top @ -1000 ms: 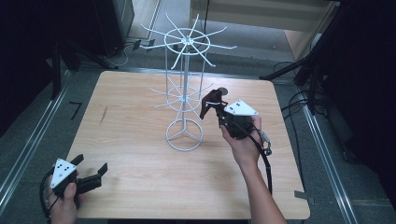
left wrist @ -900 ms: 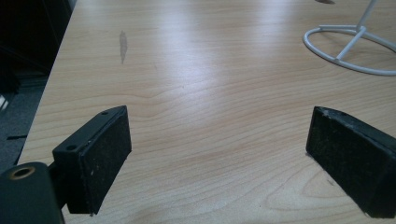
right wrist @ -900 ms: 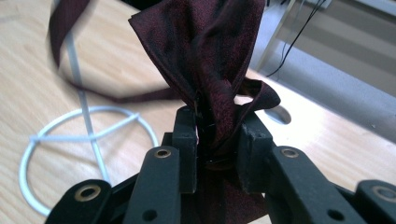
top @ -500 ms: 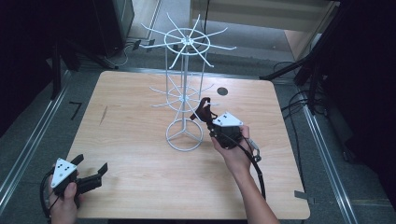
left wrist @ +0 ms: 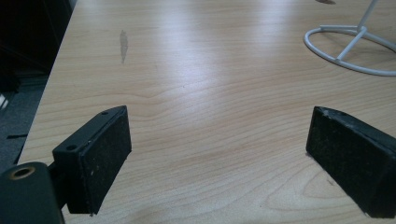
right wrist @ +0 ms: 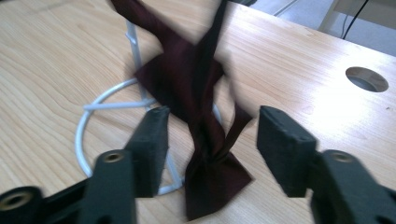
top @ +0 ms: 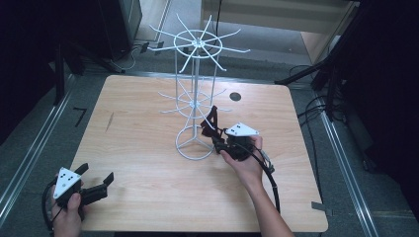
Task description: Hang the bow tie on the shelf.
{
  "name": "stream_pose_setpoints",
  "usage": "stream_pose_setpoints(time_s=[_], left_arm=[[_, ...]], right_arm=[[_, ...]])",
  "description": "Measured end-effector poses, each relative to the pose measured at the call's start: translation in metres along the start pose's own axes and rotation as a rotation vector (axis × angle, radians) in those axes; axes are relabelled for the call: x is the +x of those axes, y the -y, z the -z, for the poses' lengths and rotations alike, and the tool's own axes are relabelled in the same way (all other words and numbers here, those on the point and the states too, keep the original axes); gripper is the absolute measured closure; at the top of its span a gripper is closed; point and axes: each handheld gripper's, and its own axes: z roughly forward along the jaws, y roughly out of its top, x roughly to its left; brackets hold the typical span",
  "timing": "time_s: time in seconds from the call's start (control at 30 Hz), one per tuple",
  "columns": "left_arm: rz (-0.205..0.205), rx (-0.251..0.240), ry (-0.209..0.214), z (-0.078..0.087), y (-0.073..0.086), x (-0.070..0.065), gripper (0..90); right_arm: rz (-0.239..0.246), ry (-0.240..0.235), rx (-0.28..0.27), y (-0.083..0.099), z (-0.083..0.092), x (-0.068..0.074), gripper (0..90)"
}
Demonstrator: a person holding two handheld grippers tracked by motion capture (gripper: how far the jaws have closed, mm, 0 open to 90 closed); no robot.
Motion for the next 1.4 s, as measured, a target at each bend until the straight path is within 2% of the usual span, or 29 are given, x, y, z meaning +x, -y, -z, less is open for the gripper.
stream_pose_setpoints(time_s=[0.17,0.37,0.8,1.1,1.13,1.4], left_arm=[[0.0,0.001,0.0,0.0,0.0,0.0,7.3],[-0.001,0.002,0.0,0.0,0.0,0.0,7.3],[0.007,0.002,0.004,-0.001,0.0,0.001,7.3],[0.01,0.001,0.003,-0.001,-0.001,0.002,7.3],[0.011,0.001,0.004,-0.001,-0.001,0.002,7.3],[0.011,0.001,0.004,-0.001,-0.001,0.002,7.3]], right_arm=[[-0.023,-0.015,-0.031,0.002,0.011,-0.004,32.5],[-0.048,-0.001,-0.027,0.007,0.022,-0.011,23.7],[-0.098,0.03,-0.058,0.021,0.051,-0.025,18.4],[-0.124,0.068,-0.066,0.041,0.072,-0.035,15.8],[-0.138,0.073,-0.068,0.045,0.078,-0.038,15.5],[-0.145,0.104,-0.067,0.061,0.094,-0.047,15.4]])
